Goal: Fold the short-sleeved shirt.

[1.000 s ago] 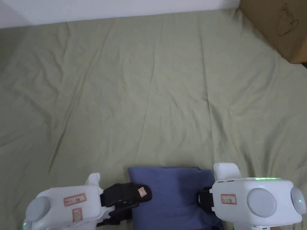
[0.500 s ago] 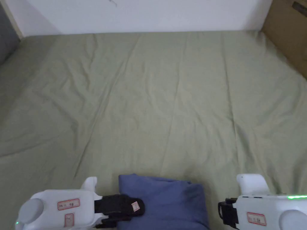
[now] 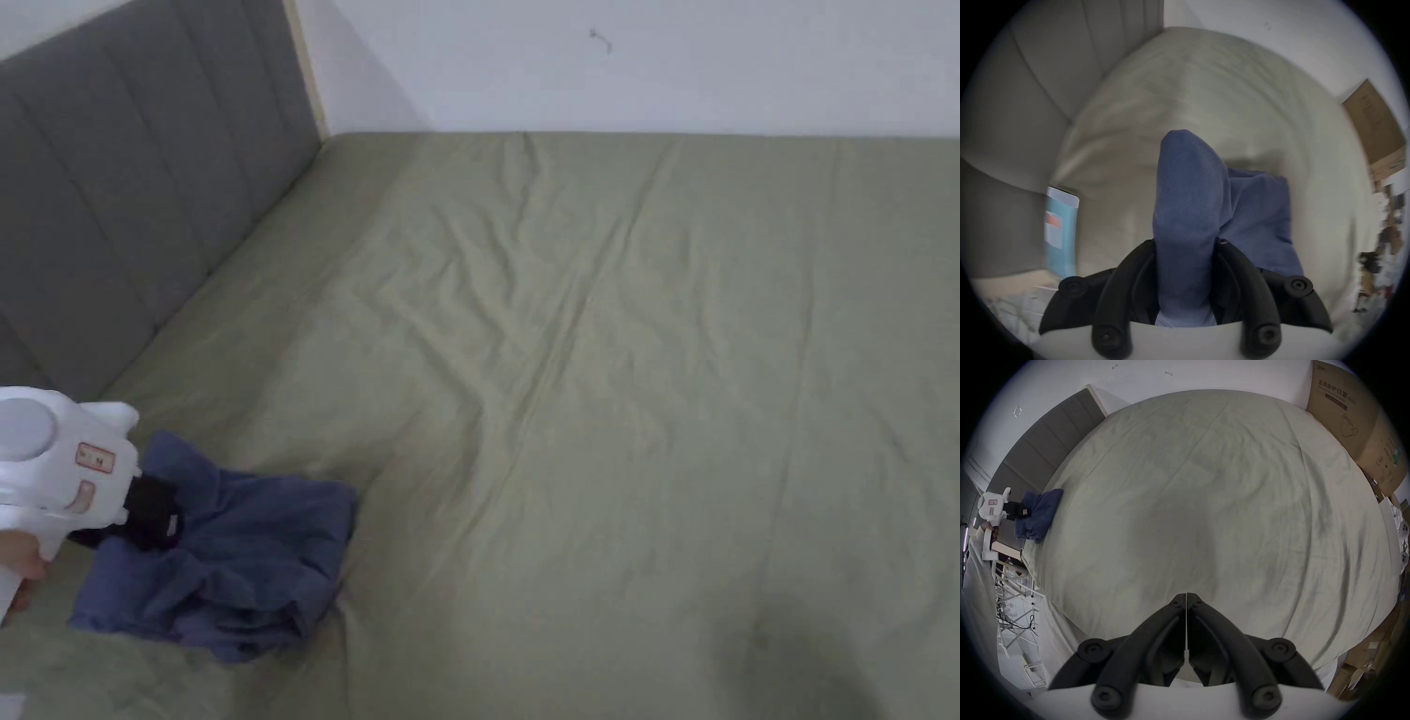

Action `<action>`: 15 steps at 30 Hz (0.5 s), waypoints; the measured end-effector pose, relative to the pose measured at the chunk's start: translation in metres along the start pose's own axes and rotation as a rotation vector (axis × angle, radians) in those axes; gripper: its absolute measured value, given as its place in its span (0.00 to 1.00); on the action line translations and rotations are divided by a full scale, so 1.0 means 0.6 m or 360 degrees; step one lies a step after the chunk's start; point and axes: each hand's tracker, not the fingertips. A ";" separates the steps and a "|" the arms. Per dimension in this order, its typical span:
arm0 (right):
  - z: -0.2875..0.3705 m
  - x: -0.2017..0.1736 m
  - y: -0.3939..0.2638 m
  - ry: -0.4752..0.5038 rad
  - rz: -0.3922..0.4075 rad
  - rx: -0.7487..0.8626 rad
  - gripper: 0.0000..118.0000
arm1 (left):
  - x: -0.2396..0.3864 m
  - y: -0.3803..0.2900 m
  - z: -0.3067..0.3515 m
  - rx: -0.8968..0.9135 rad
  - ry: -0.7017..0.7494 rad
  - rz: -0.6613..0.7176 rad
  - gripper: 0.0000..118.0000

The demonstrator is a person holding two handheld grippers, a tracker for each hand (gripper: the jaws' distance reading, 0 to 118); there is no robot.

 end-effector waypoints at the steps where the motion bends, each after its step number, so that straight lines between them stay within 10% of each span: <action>1: 0.001 -0.003 0.002 0.0006 0.0000 0.0002 0.00 | -0.011 -0.002 -0.004 0.0025 0.0019 0.0031 0.32; 4: -0.004 -0.012 0.007 0.0017 -0.0003 -0.0009 0.00 | -0.028 -0.011 -0.018 0.0077 0.0011 0.0053 0.92; 10: 0.002 -0.006 0.002 0.0027 -0.0007 -0.0012 0.00 | -0.023 -0.038 0.014 0.0158 -0.0131 0.0213 0.94; 13: 0.009 0.004 -0.005 0.0038 -0.0053 -0.0001 0.00 | 0.005 -0.059 0.051 0.0274 -0.0254 0.0191 0.78; 15: 0.015 0.009 -0.010 0.0050 -0.0070 0.0015 0.00 | 0.039 -0.076 0.076 0.0341 -0.0376 0.0207 0.24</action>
